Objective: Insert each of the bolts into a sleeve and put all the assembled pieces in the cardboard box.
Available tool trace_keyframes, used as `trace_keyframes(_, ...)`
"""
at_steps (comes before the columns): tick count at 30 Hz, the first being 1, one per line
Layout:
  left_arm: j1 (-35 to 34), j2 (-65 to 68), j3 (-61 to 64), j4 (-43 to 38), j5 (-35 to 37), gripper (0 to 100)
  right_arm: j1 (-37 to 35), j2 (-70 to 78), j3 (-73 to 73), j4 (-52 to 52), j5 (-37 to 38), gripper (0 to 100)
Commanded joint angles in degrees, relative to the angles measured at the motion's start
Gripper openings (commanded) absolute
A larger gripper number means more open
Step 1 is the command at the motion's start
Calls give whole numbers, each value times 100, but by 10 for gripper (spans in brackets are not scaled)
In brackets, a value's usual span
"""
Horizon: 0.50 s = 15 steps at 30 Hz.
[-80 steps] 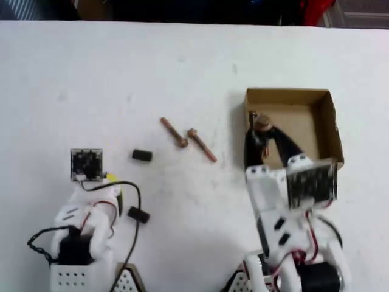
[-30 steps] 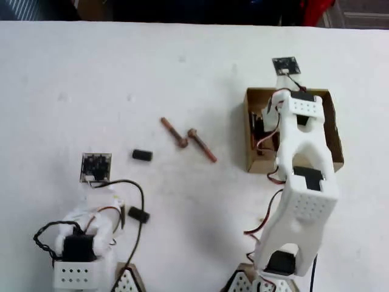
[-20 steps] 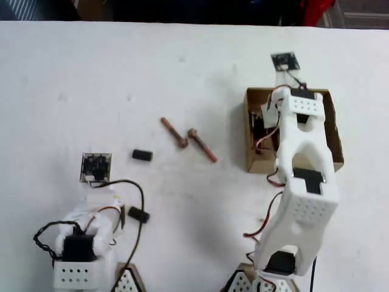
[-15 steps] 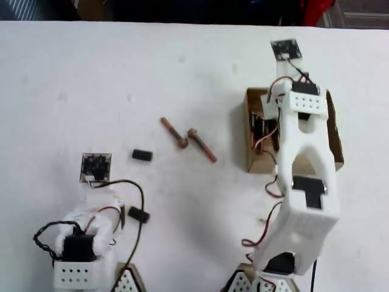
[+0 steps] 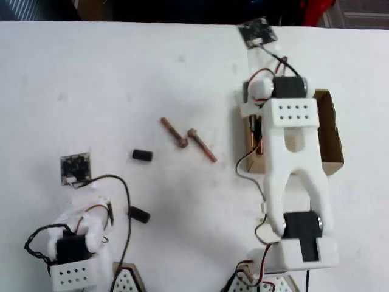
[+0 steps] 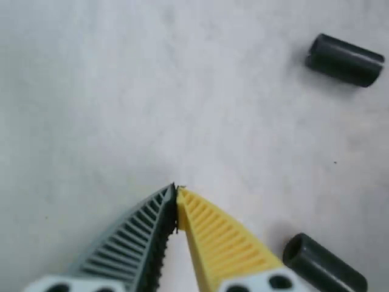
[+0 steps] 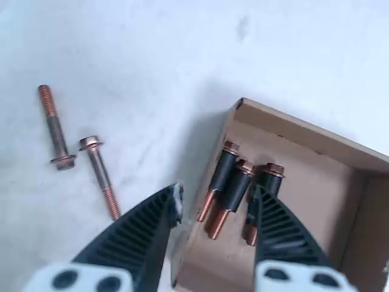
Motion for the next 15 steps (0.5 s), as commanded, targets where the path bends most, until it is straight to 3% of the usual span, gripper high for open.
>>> trace_keyframes(1,-277,-40,-9,18,-44,23,-655,-470,-193,602,18,156)
trace_keyframes(15,-303,-40,-9,18,-44,23,-3301,-470,211,1560,26,156)
